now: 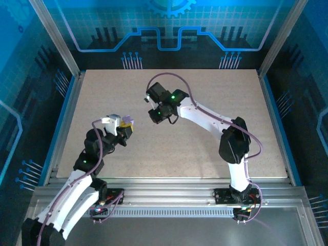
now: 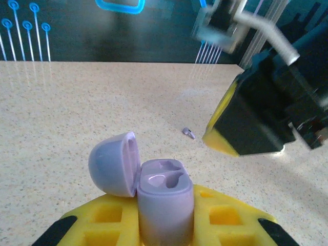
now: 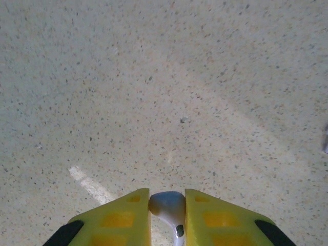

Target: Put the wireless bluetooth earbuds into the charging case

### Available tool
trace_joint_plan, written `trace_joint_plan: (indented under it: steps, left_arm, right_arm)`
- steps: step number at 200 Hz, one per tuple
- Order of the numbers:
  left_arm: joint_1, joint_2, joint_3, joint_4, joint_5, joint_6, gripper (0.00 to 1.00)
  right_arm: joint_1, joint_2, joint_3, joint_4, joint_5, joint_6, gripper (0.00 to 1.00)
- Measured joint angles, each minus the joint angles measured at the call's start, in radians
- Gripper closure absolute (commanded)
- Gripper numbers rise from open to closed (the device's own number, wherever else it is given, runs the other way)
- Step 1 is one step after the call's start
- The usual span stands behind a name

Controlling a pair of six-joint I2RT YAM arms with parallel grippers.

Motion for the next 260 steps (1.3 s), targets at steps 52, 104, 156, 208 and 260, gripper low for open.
trace_joint_plan:
  steps: [52,104,156,208,260]
  left_arm:
    - [-0.061,0.166,-0.002,0.176,0.032,0.002,0.82]
    - [-0.112,0.277,0.044,0.260,0.086,0.060,0.82]
    - [-0.155,0.340,0.077,0.336,0.140,0.123,0.82]
    - [-0.172,0.343,0.078,0.392,0.175,0.179,0.82]
    - [-0.190,0.302,0.077,0.437,0.214,0.247,0.82]
  right_arm:
    - [-0.014,-0.126,-0.069,0.073,-0.058,0.033,0.80]
    - [-0.014,-0.252,-0.157,0.179,-0.134,0.051,0.80]
    - [-0.014,-0.348,-0.266,0.315,-0.240,0.051,0.80]
    - [-0.019,-0.435,-0.406,0.489,-0.327,0.071,0.80]
    - [-0.053,-0.494,-0.557,0.706,-0.414,0.133,0.79]
